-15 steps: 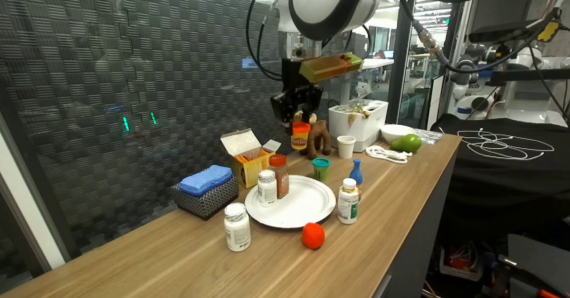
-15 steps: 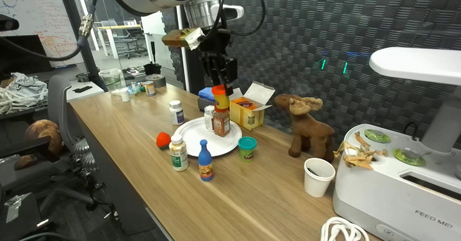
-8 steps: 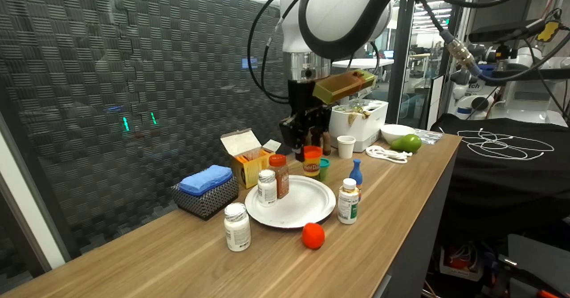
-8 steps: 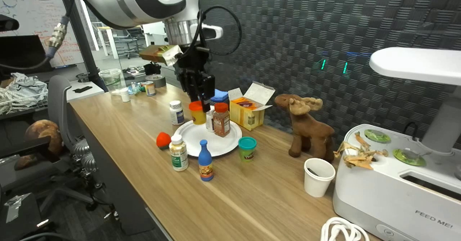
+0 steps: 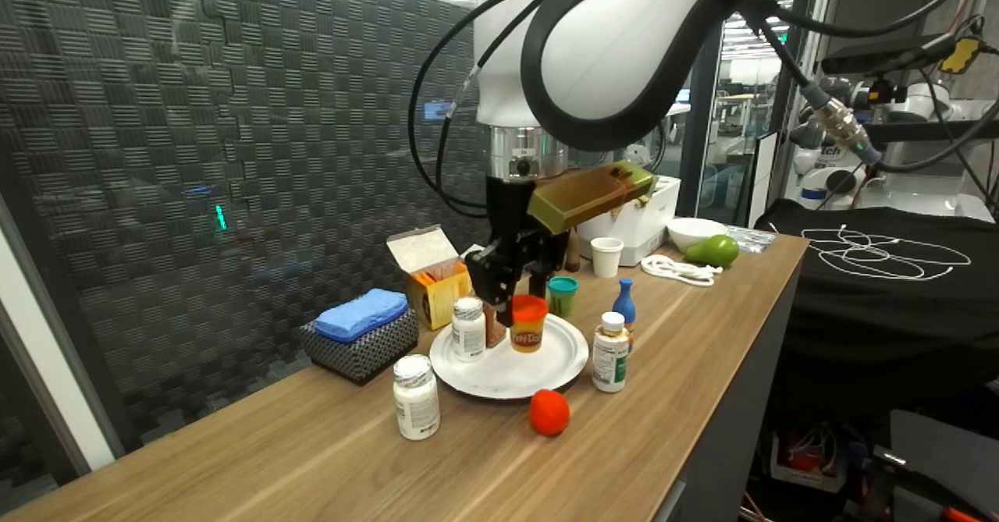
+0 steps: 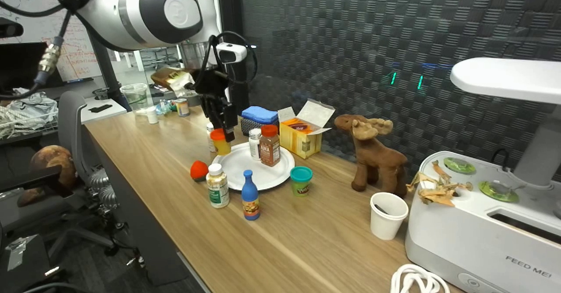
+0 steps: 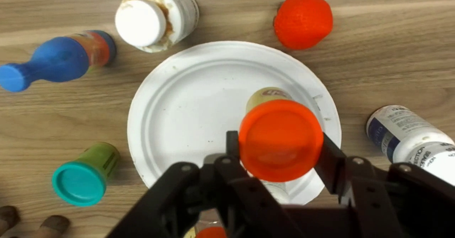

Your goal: Place the bottles and orange plush toy on the white plate

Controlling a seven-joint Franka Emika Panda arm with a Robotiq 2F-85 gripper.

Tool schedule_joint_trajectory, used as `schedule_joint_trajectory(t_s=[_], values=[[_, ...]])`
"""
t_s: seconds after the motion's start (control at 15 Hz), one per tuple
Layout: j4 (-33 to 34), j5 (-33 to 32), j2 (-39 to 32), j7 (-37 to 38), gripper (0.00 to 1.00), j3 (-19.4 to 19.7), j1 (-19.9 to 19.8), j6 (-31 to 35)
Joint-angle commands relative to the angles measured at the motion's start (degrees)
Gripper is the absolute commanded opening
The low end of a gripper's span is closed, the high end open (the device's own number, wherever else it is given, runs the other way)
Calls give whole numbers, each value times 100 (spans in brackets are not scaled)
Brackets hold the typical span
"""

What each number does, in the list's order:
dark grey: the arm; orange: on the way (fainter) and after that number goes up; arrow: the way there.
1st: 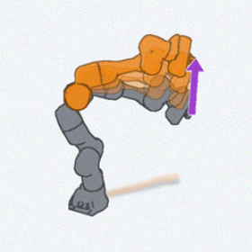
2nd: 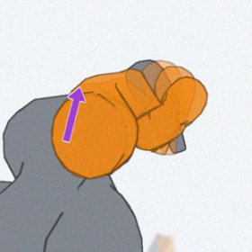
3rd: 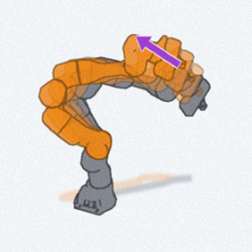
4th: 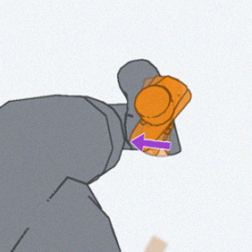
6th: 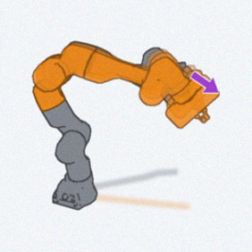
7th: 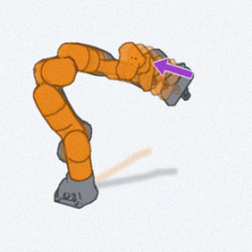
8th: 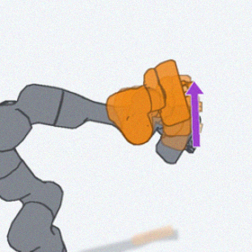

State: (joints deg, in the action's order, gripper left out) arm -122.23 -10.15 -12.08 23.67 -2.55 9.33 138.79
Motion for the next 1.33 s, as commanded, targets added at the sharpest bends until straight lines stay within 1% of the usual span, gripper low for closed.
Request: schedule_joint_trajectory(t_s=[0.0,0.33,1.0,1.13,1.2,1.27], values=[[-7,-39,-15,469,28,90,30,324],[242,-53,-340,772,28,227,48,360],[881,55,-1194,842,28,325,194,285],[1038,22,-1355,913,28,360,272,268],[1116,-96,-1425,1028,28,437,358,245],[1181,-42,-1482,1055,28,436,382,229]])
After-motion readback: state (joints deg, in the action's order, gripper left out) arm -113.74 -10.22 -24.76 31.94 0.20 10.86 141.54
